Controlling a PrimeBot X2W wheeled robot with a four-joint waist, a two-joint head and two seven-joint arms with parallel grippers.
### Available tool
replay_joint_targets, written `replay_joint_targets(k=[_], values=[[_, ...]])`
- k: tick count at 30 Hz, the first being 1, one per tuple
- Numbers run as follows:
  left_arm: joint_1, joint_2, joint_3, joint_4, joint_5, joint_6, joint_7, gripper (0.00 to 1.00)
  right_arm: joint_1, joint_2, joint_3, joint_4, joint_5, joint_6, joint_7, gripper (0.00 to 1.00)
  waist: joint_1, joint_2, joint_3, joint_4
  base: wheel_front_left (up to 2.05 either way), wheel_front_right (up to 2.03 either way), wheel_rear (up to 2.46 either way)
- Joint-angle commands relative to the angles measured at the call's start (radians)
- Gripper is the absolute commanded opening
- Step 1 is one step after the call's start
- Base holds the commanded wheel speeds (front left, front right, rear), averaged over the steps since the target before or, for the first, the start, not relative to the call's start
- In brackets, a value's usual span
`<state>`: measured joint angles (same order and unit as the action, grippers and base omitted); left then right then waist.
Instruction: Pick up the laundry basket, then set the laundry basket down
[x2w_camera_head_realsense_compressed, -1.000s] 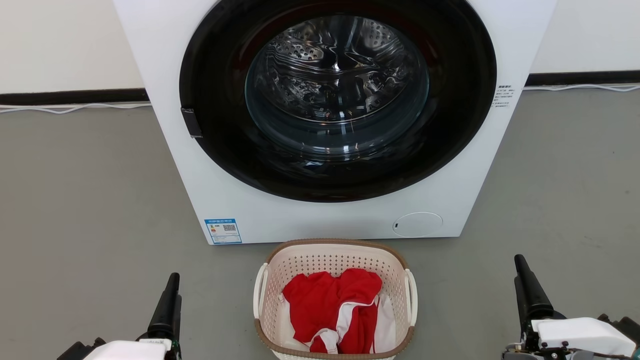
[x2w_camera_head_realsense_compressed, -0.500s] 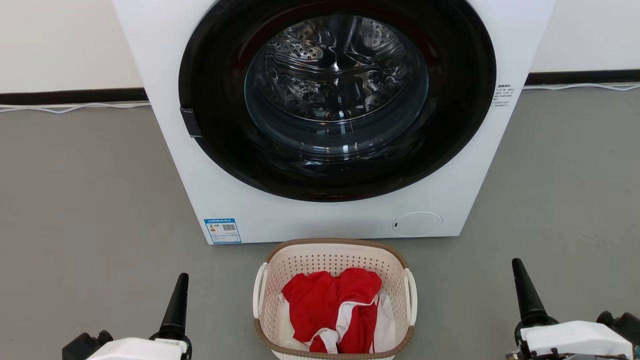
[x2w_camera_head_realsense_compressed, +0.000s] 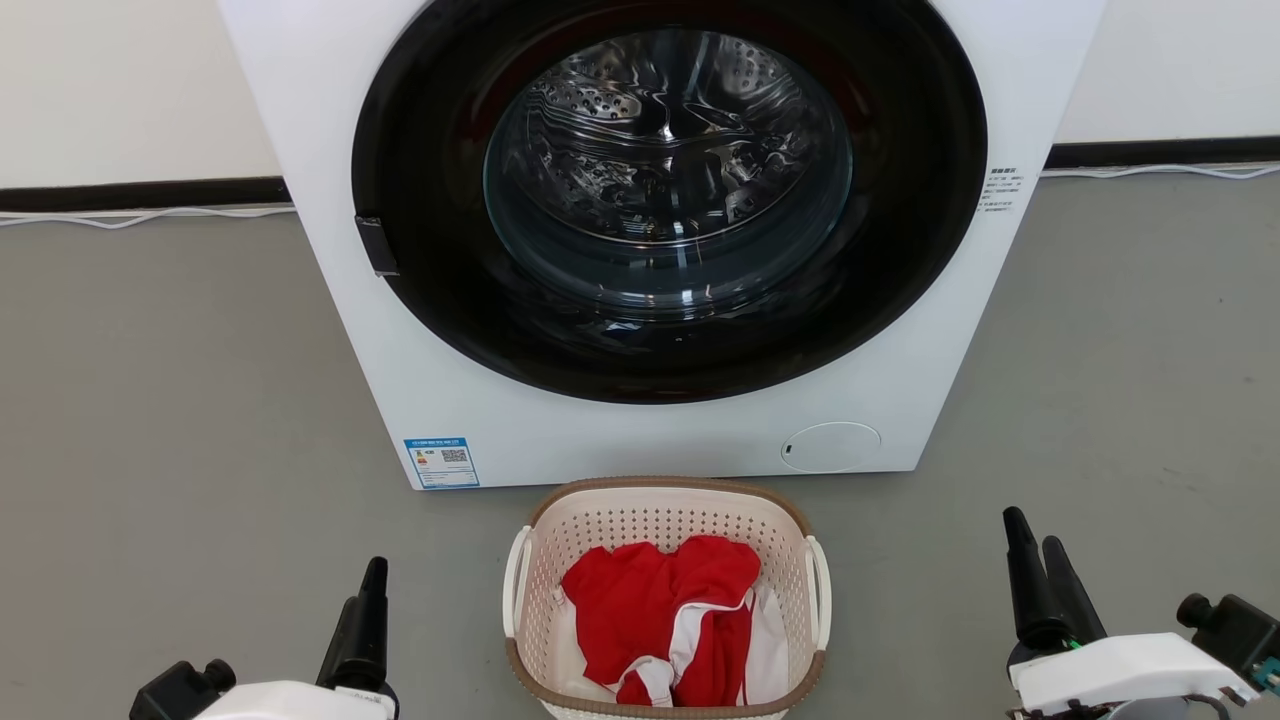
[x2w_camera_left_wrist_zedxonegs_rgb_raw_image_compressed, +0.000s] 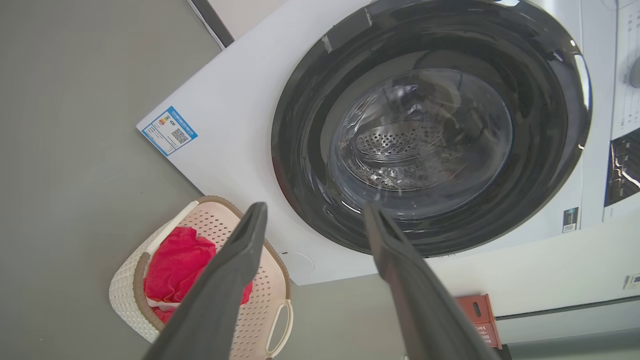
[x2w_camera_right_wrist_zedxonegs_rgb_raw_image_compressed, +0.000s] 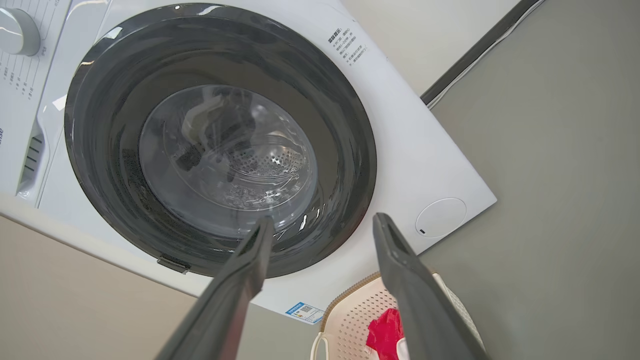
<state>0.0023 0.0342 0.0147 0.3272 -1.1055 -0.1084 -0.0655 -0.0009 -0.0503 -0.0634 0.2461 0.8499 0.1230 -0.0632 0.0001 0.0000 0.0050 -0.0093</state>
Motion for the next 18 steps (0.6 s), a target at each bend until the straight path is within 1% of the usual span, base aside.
replay_joint_targets(k=[1, 10, 18], values=[[-0.018, 0.01, 0.012, -0.02, 0.029, 0.006, -0.014, 1.0, -0.027, -0.014, 0.015, -0.031, -0.041, 0.004, -0.016, 1.0, -0.0001, 0.0, 0.0, -0.001, 0.0, 0.0, 0.0], [-0.018, 0.011, 0.012, -0.009, 0.153, 0.009, -0.04, 1.0, -0.036, -0.031, 0.037, -0.024, -0.191, 0.005, -0.043, 1.0, -0.0001, 0.0, 0.0, -0.004, 0.0, 0.0, 0.0], [-0.018, 0.012, 0.016, 0.001, 0.294, 0.01, -0.064, 1.0, -0.038, -0.039, 0.046, -0.008, -0.303, 0.005, -0.066, 1.0, -0.0001, 0.0, -0.001, -0.002, 0.0, 0.0, 0.0]])
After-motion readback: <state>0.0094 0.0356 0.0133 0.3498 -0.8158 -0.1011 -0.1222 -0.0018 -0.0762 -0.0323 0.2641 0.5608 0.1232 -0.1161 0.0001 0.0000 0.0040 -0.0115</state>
